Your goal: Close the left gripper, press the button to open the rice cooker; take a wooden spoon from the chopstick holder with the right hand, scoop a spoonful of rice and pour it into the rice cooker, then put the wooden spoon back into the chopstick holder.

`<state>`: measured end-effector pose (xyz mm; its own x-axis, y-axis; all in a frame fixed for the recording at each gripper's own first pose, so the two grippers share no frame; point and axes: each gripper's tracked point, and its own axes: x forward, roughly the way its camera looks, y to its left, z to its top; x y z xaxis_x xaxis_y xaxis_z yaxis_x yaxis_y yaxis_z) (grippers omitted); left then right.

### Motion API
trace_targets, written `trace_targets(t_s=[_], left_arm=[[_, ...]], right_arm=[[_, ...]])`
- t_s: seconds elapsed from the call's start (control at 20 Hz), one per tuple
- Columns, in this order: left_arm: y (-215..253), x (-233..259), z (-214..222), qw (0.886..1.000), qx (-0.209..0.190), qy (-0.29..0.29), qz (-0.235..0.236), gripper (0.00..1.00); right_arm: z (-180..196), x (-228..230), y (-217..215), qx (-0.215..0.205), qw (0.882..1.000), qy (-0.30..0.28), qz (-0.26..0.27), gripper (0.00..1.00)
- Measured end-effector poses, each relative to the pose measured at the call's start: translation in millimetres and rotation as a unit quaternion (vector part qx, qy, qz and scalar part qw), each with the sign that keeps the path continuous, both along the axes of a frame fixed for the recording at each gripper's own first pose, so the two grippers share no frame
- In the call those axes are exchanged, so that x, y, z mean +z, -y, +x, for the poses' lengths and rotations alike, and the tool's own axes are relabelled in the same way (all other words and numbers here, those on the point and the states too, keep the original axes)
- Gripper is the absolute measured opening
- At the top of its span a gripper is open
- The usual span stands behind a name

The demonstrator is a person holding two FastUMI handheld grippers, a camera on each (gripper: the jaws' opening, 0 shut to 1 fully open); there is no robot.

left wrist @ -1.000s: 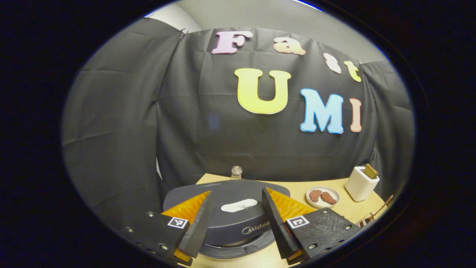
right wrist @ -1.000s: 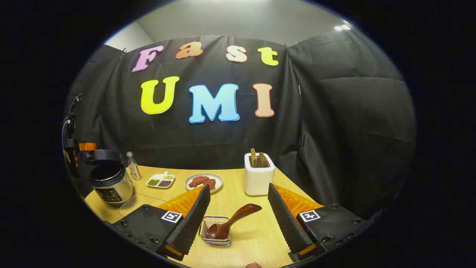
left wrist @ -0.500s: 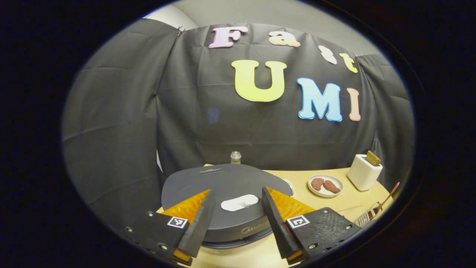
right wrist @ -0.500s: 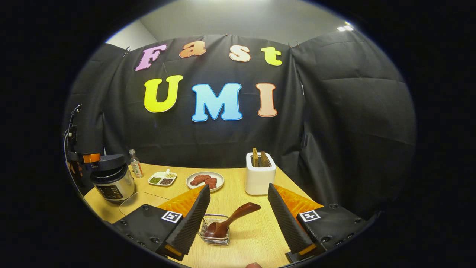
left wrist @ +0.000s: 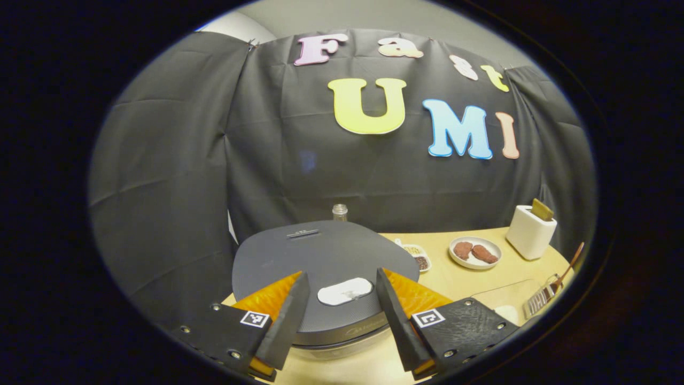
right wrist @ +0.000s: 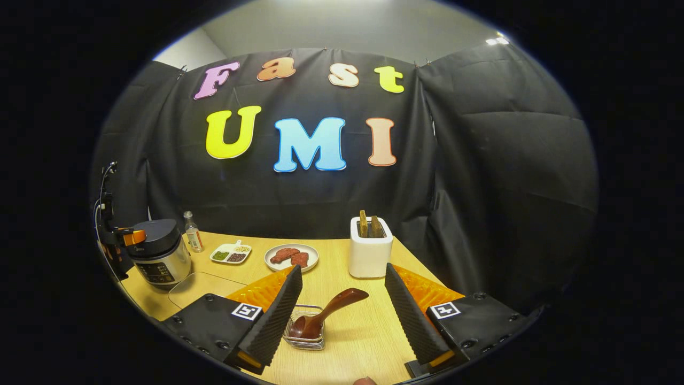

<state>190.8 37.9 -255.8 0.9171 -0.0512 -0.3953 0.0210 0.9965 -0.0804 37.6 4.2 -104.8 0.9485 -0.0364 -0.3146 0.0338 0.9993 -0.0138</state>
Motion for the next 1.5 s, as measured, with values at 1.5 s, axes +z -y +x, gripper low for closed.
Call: trace_targets(t_s=[1.5], left_arm=[[86,186,-69,0.990,-0.021,0.140,-0.013,0.82]], right_arm=[[-13,54,42,0.035,0.997,0.066,0.031,0.98]])
